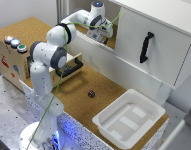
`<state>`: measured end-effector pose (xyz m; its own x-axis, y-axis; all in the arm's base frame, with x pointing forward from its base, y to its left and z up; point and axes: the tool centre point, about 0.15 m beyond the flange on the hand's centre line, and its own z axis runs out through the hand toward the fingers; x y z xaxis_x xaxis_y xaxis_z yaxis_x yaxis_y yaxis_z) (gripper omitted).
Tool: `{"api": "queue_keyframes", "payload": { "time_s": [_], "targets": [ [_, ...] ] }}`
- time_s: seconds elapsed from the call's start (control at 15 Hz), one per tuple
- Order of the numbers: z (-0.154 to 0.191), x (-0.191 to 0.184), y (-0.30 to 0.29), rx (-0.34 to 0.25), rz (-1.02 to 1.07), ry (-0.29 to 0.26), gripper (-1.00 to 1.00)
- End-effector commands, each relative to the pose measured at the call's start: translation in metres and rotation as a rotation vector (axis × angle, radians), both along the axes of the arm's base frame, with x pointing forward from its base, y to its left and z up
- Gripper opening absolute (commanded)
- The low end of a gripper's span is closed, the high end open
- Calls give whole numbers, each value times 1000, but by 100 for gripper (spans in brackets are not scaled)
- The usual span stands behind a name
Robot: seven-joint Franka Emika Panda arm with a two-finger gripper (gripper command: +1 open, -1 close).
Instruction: Move to the white box and store the yellow object
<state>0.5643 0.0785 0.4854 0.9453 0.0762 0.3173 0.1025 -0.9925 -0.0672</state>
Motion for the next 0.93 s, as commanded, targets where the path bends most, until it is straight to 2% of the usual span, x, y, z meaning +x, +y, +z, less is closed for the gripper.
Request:
{"api": "queue_keyframes", "payload": {
  "time_s": [0.0, 0.47, 0.67, 0.87],
  "targets": [
    [-21, -61, -23, 51, -110, -78, -100],
    [-40, -116, -64, -5, -332, -15, -100],
    [-52, -138, -101, -35, -393, 14, -100],
    [-65, -149, -150, -34, -437, 31, -100]
  ]
}}
